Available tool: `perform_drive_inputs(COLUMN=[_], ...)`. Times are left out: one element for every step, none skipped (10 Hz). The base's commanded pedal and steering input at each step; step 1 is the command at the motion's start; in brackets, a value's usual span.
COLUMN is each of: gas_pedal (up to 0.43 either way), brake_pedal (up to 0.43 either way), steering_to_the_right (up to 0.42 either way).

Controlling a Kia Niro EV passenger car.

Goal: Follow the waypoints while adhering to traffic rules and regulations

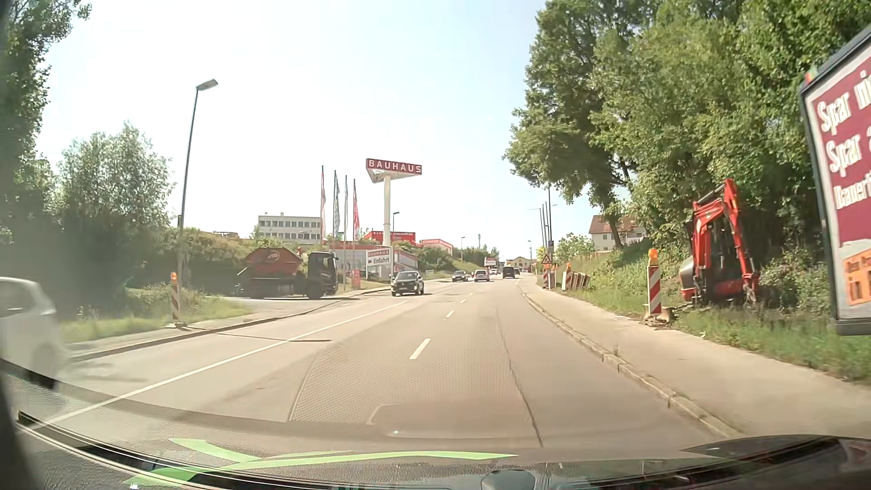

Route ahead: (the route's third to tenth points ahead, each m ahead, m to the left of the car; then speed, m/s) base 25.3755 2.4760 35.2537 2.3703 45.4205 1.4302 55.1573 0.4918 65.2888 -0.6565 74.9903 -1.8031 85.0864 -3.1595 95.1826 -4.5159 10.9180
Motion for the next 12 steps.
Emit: perform_drive_inputs(gas_pedal=[0.280, 0.280, 0.280, 0.280, 0.280, 0.280, 0.280, 0.280, 0.280, 0.280, 0.280, 0.280], brake_pedal=[0.000, 0.000, 0.000, 0.000, 0.000, 0.000, 0.000, 0.000, 0.000, 0.000, 0.000, 0.000], steering_to_the_right=[0.008, 0.008, 0.008, 0.008, 0.007, 0.006, 0.005, 0.005, 0.005, 0.005, 0.005, 0.004])
